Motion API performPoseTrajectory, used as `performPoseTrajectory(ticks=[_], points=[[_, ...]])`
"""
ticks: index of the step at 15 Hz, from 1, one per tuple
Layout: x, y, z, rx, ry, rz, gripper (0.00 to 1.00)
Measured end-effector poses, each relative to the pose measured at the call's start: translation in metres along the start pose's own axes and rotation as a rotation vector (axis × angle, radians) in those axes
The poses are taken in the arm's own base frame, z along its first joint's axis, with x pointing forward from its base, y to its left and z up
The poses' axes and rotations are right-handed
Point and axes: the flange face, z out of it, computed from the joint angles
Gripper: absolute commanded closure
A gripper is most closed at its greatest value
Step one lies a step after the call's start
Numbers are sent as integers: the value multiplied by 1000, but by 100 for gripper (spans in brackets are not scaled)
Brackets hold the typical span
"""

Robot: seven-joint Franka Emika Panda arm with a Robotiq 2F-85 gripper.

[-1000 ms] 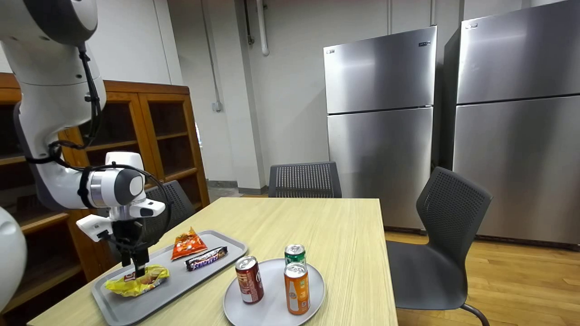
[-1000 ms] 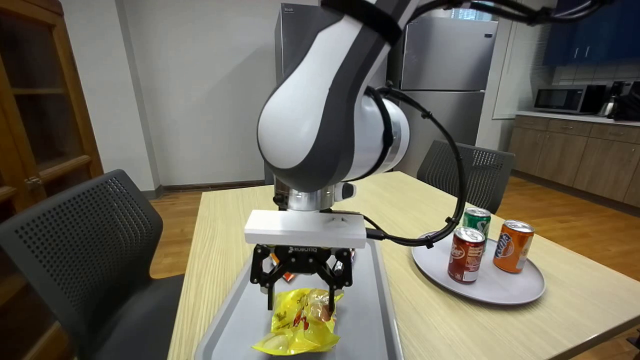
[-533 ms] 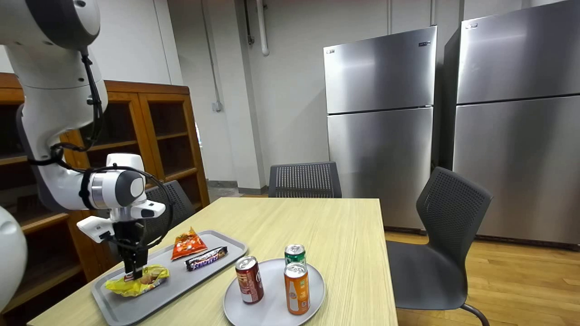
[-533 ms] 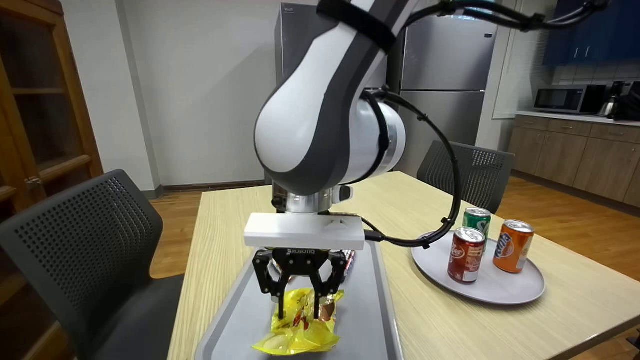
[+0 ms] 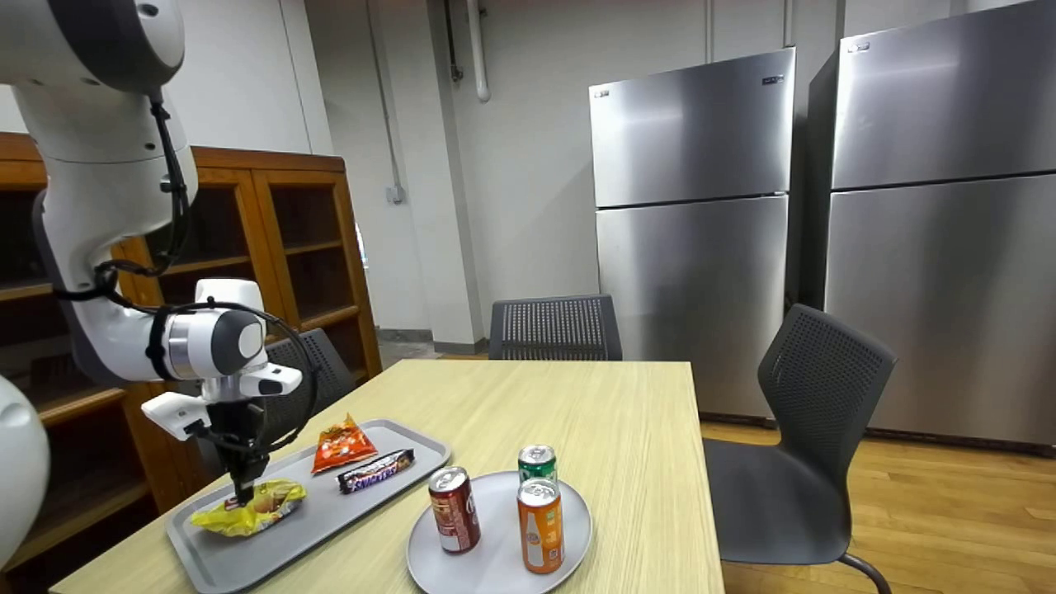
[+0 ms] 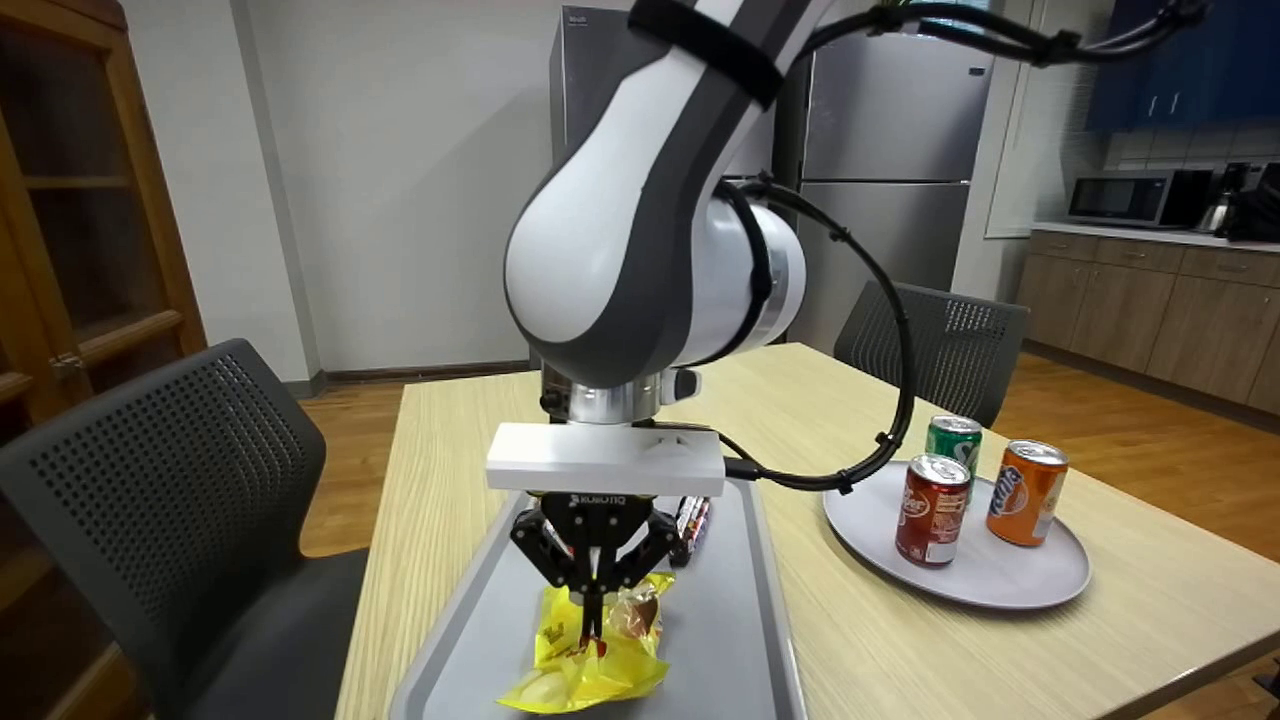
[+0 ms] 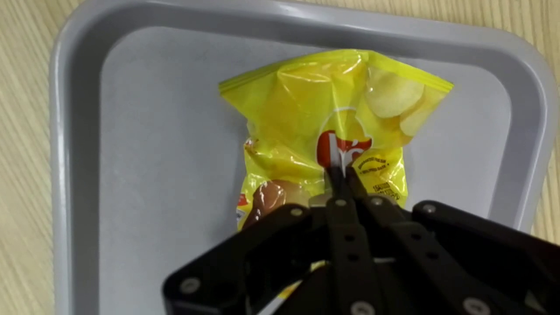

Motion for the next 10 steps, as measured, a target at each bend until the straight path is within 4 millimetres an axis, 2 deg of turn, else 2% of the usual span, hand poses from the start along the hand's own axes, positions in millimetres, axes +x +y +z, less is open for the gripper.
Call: performPoseTrajectory(ticks=[6,10], points=[[4,-2,-4,7,9,-12,100],[9,-4,-21,23,34,-13,100]])
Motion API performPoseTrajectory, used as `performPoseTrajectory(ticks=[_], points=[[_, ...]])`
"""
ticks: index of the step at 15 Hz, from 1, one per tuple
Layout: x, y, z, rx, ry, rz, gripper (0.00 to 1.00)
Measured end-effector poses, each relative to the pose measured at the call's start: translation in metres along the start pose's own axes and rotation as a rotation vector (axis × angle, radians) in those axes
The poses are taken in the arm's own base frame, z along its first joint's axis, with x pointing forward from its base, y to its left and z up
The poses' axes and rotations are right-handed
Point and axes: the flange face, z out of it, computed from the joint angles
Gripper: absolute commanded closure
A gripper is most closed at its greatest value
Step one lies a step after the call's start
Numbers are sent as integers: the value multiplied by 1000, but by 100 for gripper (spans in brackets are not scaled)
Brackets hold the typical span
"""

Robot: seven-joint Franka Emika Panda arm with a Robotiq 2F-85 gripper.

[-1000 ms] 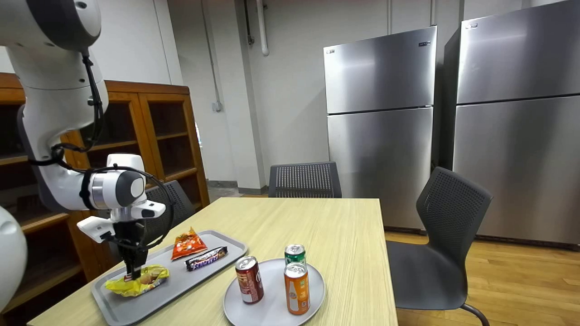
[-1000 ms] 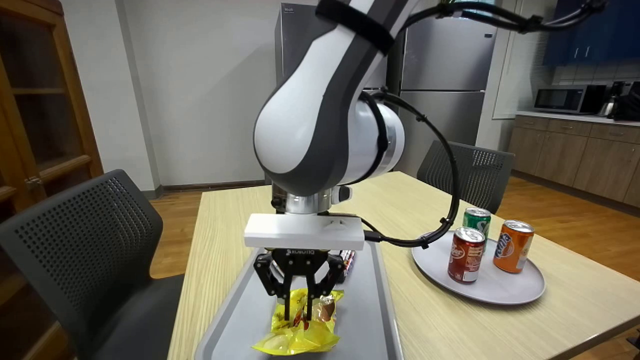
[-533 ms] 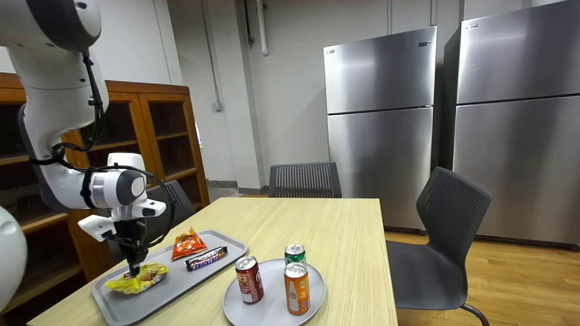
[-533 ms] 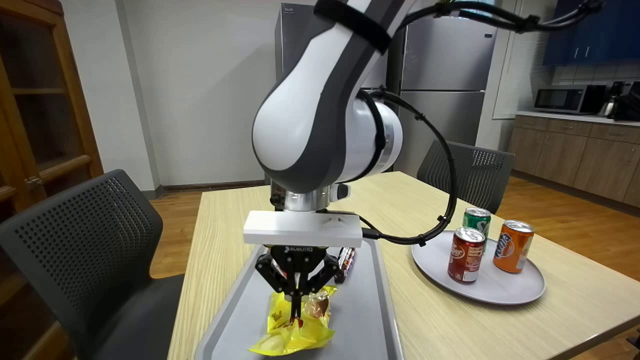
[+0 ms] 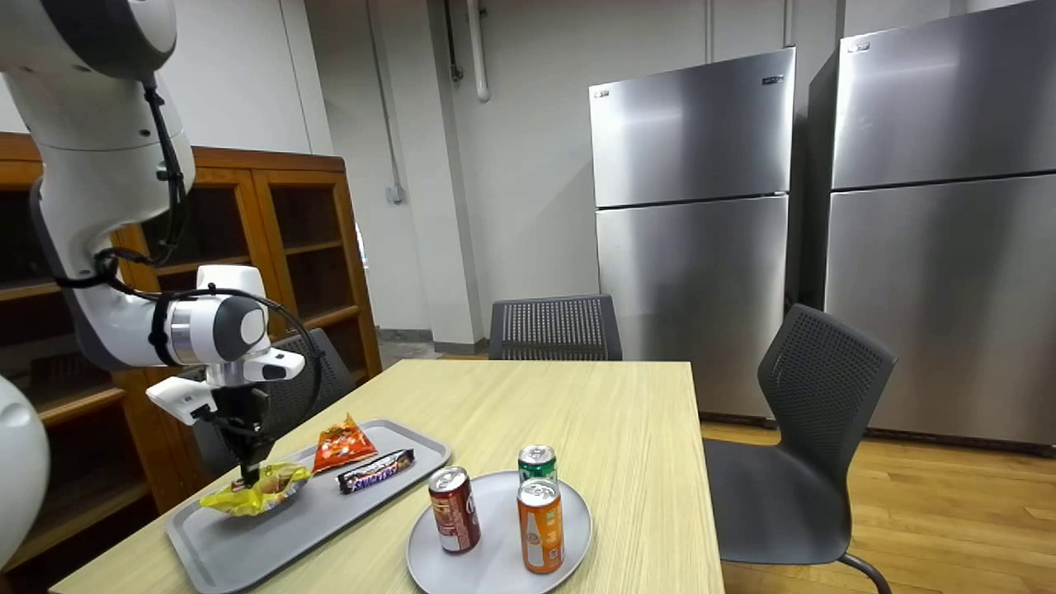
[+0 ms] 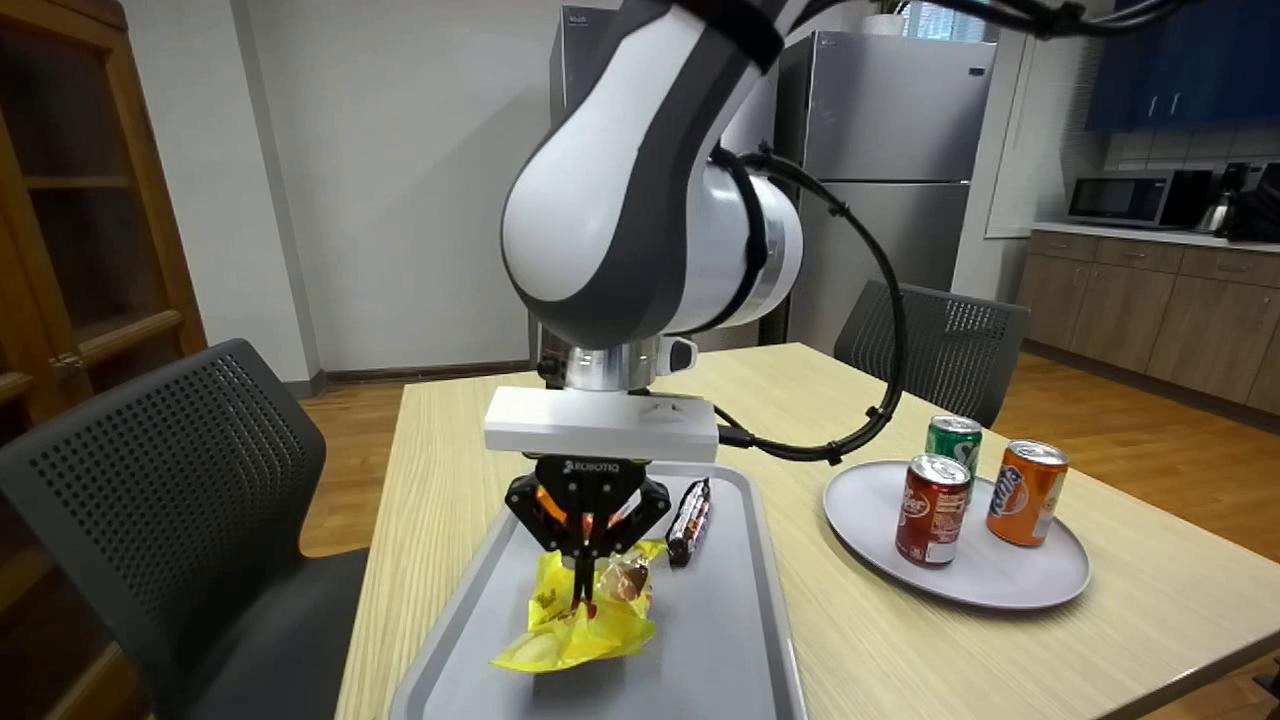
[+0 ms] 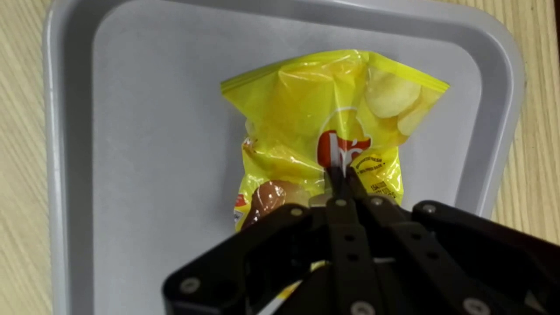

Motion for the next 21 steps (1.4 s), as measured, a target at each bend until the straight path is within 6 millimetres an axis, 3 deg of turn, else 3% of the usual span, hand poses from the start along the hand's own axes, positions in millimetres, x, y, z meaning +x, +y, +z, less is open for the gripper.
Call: performPoseTrajectory(ticks=[9,15,21], points=[[11,4,-42,18,54,8,100],[9,31,-56,-2,68,39,100],[-5,66,-62,-31,63,85,100]])
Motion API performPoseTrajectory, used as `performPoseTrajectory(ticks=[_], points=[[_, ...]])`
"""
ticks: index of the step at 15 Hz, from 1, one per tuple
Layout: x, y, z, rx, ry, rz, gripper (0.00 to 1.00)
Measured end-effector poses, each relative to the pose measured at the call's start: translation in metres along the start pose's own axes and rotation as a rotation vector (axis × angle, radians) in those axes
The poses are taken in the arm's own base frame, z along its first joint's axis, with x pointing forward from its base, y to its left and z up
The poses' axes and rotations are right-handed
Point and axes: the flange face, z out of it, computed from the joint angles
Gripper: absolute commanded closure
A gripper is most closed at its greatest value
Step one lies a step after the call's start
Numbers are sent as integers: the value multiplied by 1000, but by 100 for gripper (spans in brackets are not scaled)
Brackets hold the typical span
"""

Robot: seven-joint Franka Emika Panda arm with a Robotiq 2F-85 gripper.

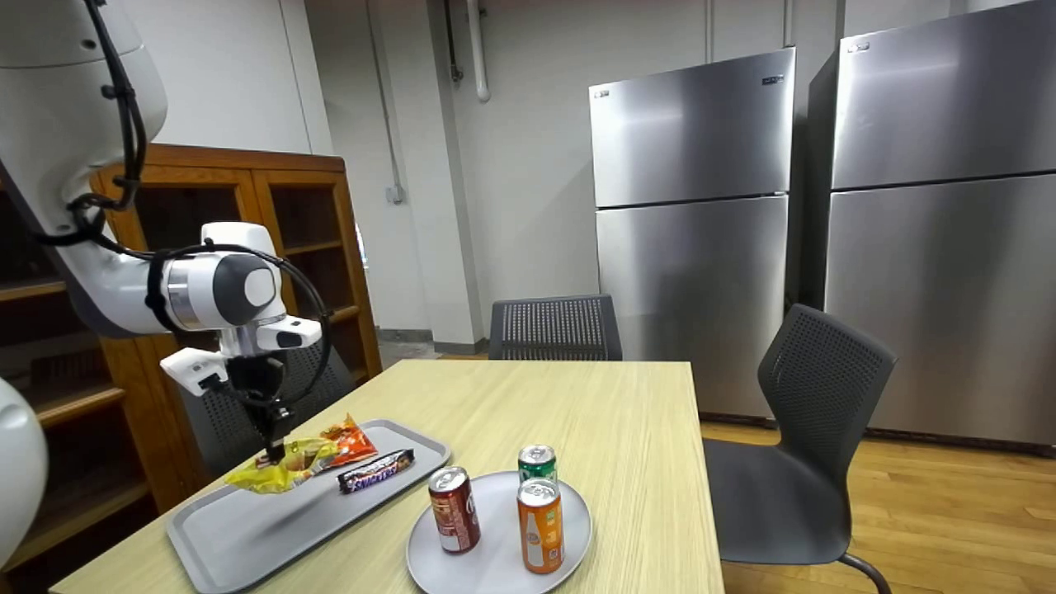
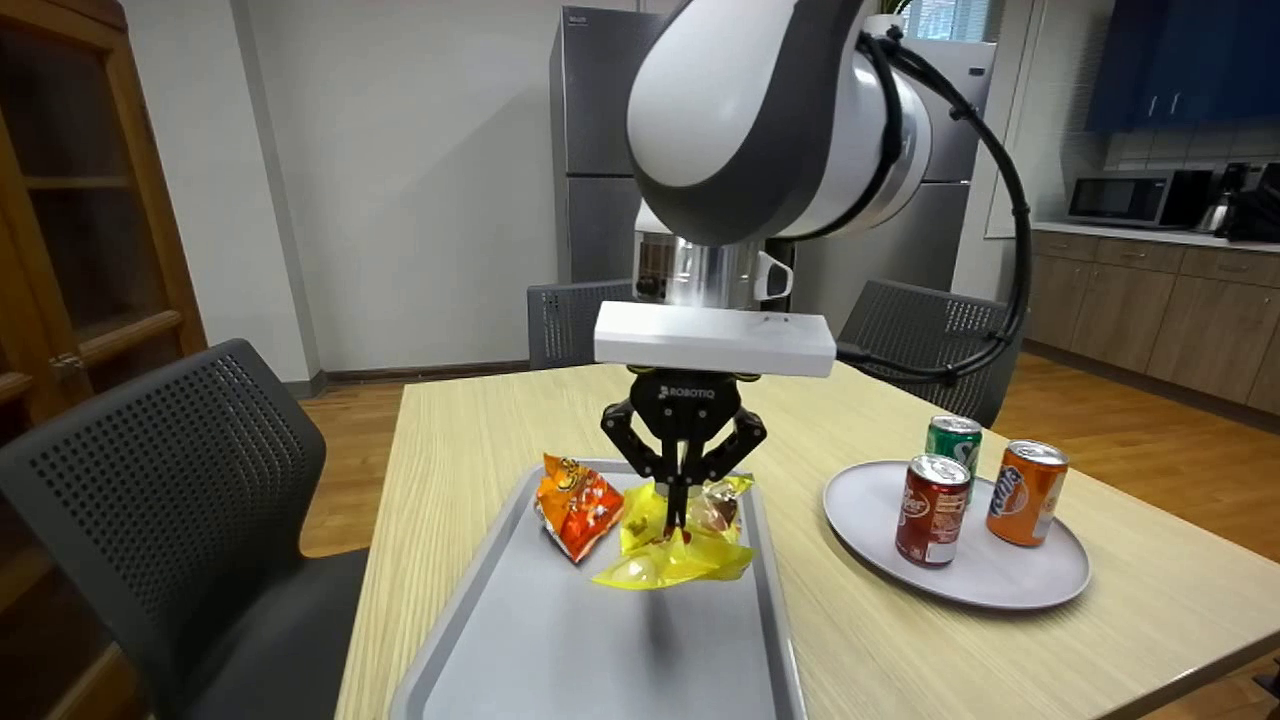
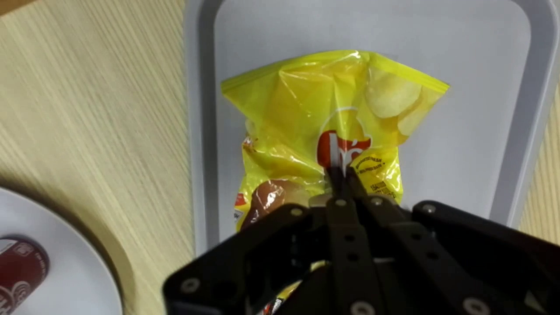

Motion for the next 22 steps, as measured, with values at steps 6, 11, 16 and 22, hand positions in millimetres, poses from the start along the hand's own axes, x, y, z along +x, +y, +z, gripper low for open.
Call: performPoseTrajectory(ticks=[6,11,16,22], points=[[-16,47,6,-44,-28,94,100],[-20,91,17,-81,-57,187,100],[-20,123,28,-116,-85,265,100],[-22,138,36,-151,-115,322,100]])
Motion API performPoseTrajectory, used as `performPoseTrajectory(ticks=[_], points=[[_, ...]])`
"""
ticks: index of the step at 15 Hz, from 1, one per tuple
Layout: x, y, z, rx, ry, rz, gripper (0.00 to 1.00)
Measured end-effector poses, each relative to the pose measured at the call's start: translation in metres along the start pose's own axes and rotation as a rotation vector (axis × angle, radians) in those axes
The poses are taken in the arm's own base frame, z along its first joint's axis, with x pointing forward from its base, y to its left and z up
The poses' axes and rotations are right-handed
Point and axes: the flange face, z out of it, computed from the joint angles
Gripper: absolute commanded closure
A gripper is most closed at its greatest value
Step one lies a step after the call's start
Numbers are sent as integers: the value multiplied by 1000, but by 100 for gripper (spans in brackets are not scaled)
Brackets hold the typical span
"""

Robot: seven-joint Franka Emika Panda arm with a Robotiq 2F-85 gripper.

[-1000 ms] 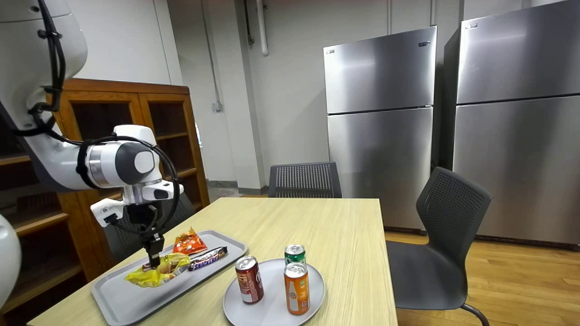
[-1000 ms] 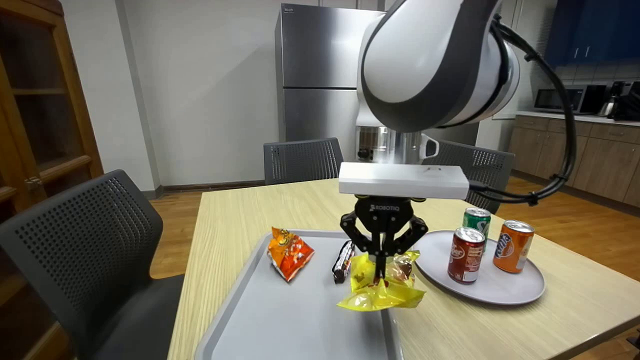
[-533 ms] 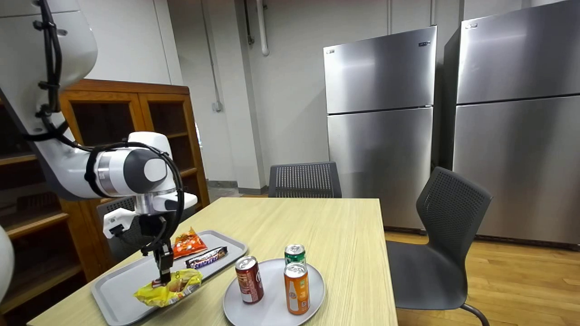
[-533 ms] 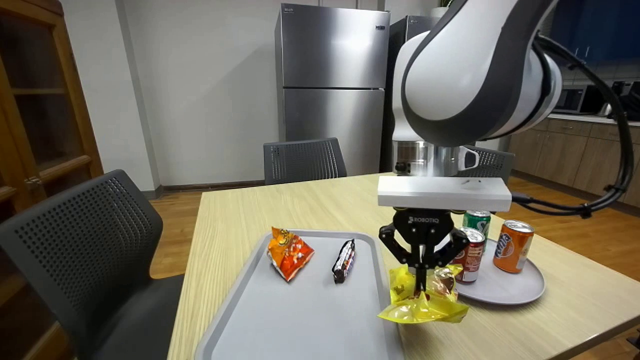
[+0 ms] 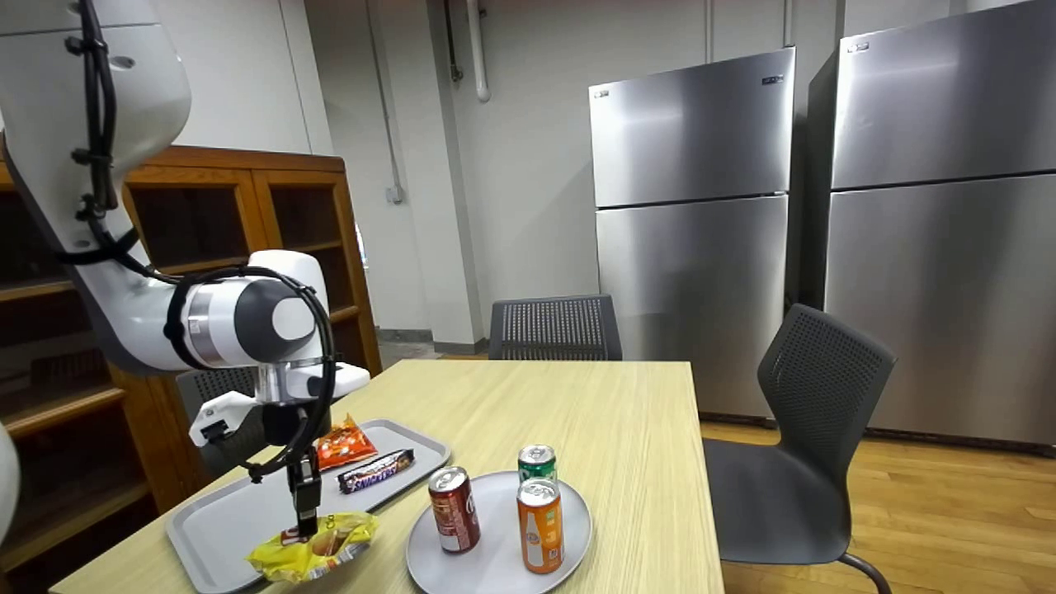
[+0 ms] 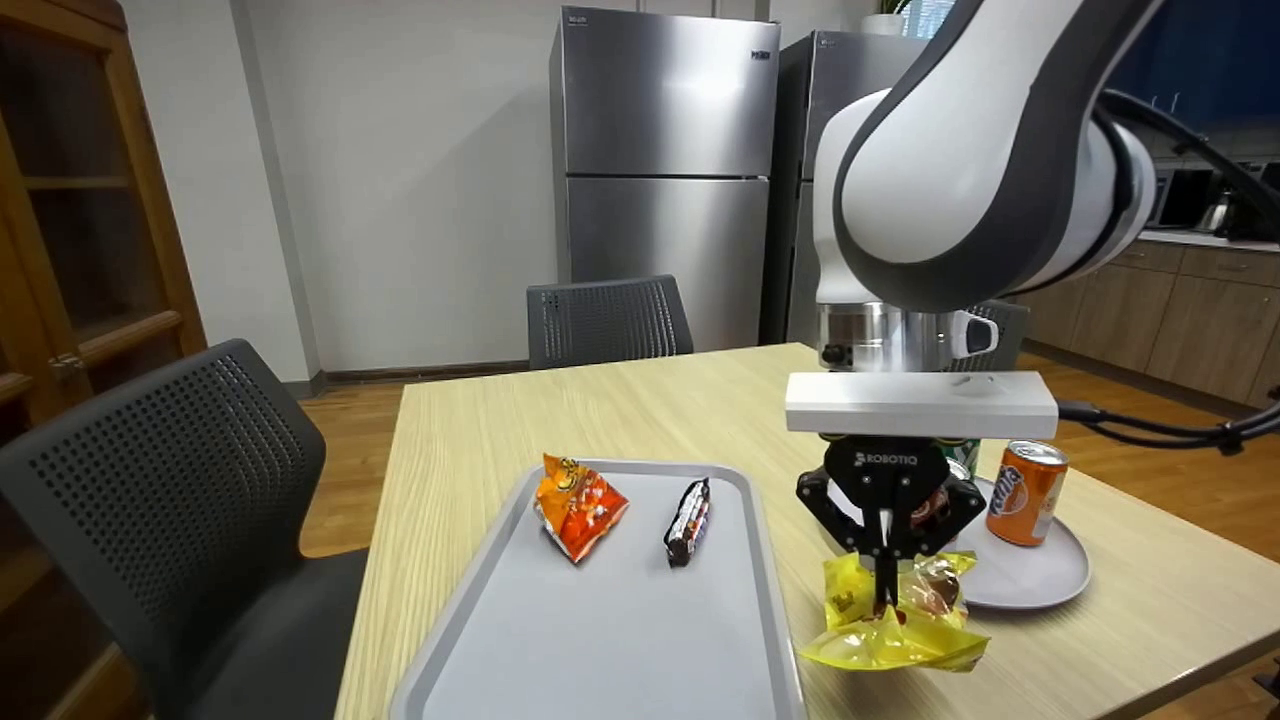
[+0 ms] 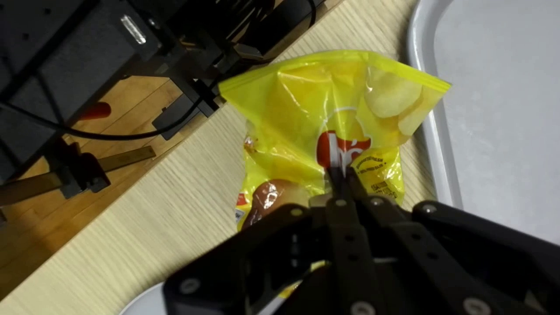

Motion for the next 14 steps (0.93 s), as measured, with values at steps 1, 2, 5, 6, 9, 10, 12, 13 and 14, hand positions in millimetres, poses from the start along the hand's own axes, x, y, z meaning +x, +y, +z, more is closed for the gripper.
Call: performPoseTrajectory(ticks=[1,2,5,6,9,10,12,13,14], points=[[0,1,1,-5,-4,7,100],[-1,2,3,-10,-8,12,100],[-1,3,8,-21,-18,23,100],[-1,4,9,-24,-20,28,100],[-1,4,12,-29,-24,40,73],[-1,5,12,-29,-25,45,66],[0,5,12,-29,-25,53,51],[0,5,12,-29,-25,56,43],[0,5,11,-29,-24,57,37]])
